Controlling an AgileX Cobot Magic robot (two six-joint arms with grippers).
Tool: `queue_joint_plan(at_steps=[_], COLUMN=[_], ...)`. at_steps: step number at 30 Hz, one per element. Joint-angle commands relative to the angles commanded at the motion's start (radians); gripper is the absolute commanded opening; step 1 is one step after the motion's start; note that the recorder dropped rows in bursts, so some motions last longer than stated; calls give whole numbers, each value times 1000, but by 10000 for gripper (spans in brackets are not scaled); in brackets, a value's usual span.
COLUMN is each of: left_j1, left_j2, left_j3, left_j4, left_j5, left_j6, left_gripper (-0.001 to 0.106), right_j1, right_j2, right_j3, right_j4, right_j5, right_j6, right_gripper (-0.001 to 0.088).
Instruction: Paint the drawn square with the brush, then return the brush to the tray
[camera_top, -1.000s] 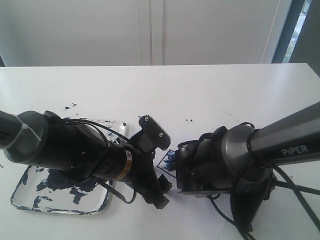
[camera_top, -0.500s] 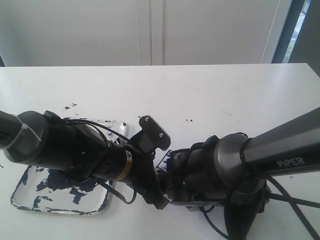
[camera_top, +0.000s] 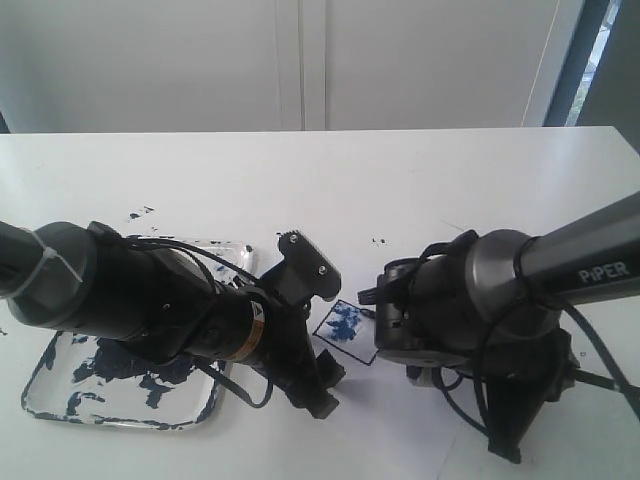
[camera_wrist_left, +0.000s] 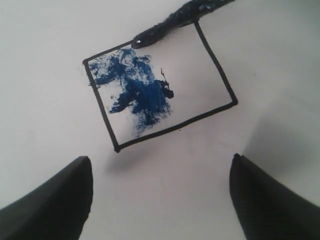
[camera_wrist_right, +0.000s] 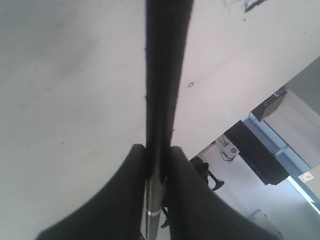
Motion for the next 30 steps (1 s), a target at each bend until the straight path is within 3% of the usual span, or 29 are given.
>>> queue_joint_plan(at_steps=[6,13,24,30], left_j1=[0,0,0,0], left_j2=[0,0,0,0], left_j3=[0,0,0,0], left_j4=[0,0,0,0], left_j5=[0,-3,-2,-4], left_j6=[-2,-4,-14,-23], left_gripper=[779,779,779,779], right_j1=[73,73,35,-32], right_j2=[0,0,0,0], right_j3=[0,50,82,82], right_j4=[6,-88,-228,-270], right_j5=[0,0,0,0], right_j6=[2,14,89,89], right_gripper=[0,0,0,0])
